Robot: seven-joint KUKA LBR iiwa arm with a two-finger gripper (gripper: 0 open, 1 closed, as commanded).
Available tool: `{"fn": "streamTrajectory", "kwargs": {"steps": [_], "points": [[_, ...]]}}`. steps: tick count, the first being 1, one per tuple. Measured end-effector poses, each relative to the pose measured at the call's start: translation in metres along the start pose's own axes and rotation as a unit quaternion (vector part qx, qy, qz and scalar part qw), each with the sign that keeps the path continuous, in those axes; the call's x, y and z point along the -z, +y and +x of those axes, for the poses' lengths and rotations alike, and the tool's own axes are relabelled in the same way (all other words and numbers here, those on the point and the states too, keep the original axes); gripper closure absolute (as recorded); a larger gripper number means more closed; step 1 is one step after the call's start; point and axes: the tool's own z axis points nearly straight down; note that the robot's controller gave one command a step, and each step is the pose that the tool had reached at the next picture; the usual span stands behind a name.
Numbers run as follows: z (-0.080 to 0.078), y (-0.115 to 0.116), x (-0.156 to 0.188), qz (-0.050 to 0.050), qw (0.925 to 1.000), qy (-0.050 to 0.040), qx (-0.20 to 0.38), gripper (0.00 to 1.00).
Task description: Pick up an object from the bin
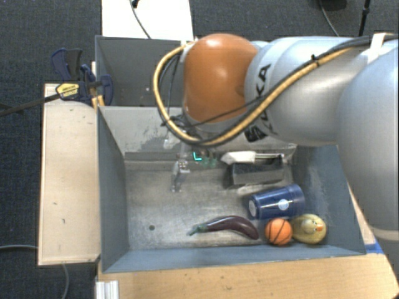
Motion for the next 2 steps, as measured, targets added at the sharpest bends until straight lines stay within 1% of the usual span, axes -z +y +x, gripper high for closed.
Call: {"fn": "streamTrajectory", "kwargs": {"steps": [1,2], "points": [[-0.002,-0.001,0.005,-0.001,1.0000,-0.0040,-0.002,0.00],[-0.004,0.001,-0.034,-0.001,0.9998,-0.0086,0.019,0.00]]}}
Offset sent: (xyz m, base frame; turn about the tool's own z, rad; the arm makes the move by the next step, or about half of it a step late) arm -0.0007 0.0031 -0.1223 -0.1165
